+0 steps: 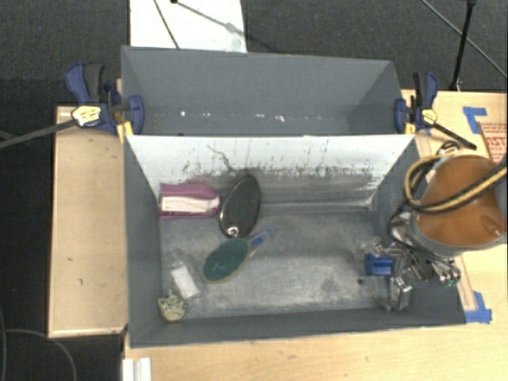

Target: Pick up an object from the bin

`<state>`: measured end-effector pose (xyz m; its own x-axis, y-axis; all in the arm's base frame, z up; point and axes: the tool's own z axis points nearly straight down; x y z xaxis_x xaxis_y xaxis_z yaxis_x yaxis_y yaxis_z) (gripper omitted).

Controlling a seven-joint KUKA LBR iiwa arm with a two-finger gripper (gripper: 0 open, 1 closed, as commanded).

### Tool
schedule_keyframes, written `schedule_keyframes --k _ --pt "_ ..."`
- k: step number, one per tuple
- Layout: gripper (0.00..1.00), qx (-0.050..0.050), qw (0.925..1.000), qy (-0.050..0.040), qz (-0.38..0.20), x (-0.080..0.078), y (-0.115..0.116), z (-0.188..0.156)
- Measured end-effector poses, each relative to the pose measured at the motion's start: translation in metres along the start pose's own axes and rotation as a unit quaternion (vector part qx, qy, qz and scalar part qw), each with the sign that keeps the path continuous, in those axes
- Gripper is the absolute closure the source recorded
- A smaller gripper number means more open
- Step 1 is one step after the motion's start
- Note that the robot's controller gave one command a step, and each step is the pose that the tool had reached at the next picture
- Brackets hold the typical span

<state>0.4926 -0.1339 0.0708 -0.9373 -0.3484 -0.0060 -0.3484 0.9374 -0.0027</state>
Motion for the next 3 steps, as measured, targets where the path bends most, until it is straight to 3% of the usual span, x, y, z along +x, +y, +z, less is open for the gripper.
schedule_keyframes --k 1,2,3 --pt "0.0 0.0 0.9999 0.0001 0.015 -0.012 -0.026 -0.005" --pt "1.0 -0.001 0.9999 0.0013 0.012 -0.012 -0.024 -0.004" --pt "1.0 0.001 0.9988 -0.0013 0.049 -0.008 -0.004 -0.133"
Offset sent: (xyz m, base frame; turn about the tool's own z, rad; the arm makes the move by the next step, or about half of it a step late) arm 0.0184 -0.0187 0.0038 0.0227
